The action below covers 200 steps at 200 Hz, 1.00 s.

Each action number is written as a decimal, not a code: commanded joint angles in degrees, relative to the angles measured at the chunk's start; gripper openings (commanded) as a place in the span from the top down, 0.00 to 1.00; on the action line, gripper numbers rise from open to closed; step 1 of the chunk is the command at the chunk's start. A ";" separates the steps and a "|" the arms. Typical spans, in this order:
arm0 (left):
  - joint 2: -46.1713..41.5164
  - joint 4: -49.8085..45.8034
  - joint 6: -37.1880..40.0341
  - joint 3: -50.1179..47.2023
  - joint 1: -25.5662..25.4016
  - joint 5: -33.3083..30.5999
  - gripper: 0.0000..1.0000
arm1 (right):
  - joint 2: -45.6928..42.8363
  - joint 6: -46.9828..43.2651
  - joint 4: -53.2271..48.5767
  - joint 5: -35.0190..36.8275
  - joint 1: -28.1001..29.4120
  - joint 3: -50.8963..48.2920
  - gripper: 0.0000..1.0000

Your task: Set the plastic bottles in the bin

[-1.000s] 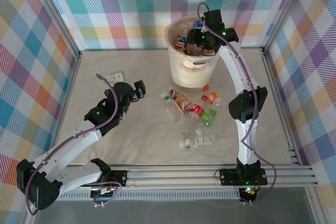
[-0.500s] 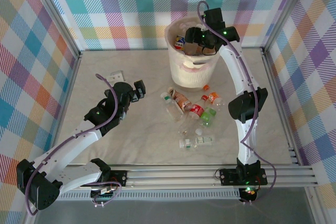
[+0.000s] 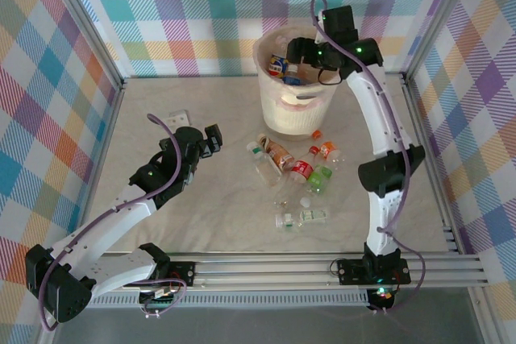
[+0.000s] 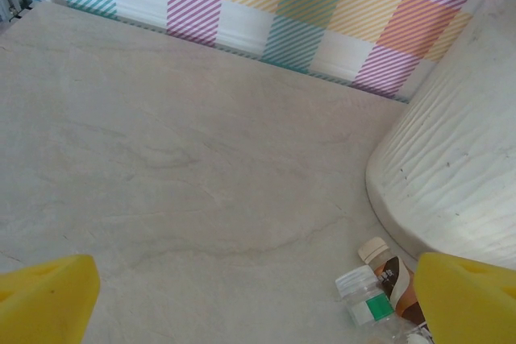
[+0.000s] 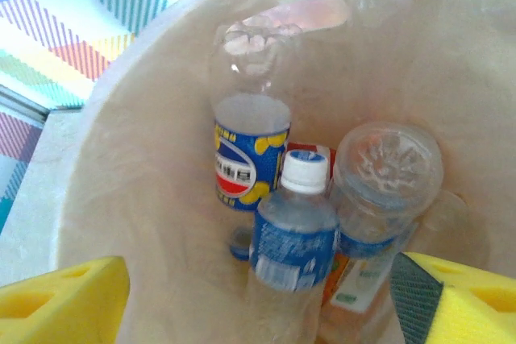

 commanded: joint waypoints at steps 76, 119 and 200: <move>-3.60 -1.33 -1.74 -2.11 -0.26 -2.03 0.00 | -36.02 -2.88 14.99 -3.13 3.25 -46.81 0.00; -3.50 -0.90 -1.95 -2.46 -0.20 -2.03 0.00 | -47.58 -1.21 9.07 0.95 6.80 -63.43 0.00; -2.33 -0.98 -2.22 -2.70 -0.22 -2.10 0.00 | -64.24 26.14 -2.88 3.24 12.45 -86.04 0.00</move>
